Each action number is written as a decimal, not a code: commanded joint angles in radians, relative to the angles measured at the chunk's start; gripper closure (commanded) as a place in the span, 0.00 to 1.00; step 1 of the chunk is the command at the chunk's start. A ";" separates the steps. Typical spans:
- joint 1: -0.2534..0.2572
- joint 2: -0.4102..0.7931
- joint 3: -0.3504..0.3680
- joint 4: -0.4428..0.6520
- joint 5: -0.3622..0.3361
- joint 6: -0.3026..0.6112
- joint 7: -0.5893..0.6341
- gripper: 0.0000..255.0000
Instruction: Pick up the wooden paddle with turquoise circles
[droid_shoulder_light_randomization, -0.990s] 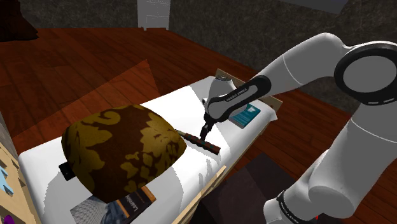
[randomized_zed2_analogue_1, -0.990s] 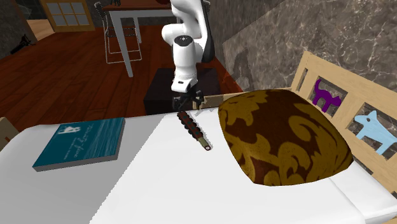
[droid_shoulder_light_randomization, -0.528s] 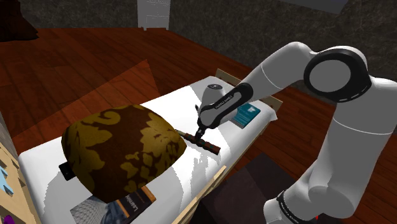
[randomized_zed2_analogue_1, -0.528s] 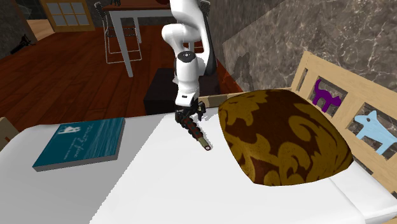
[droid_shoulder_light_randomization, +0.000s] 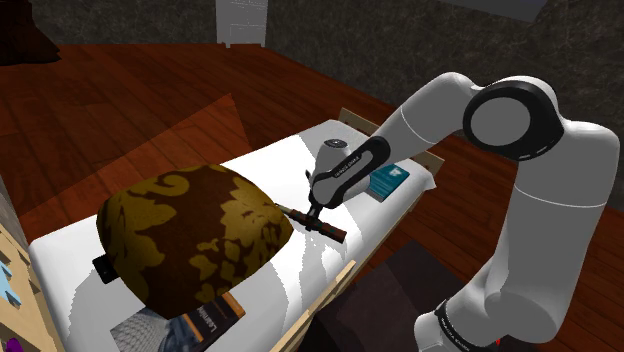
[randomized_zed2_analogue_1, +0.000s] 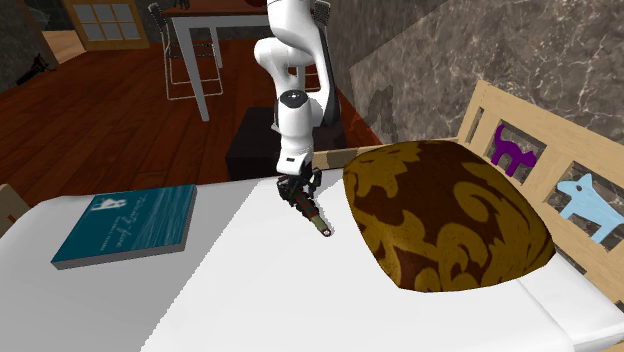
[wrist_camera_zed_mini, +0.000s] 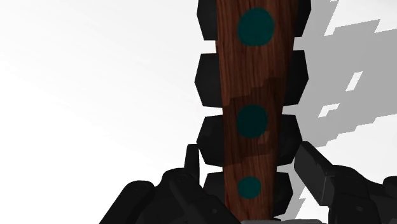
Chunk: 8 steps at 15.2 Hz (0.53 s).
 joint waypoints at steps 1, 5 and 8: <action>0.000 0.001 0.000 0.000 0.000 0.001 0.000 1.00; 0.000 0.000 0.000 0.000 0.000 0.001 0.000 1.00; 0.001 -0.012 0.000 -0.002 -0.001 -0.010 0.002 1.00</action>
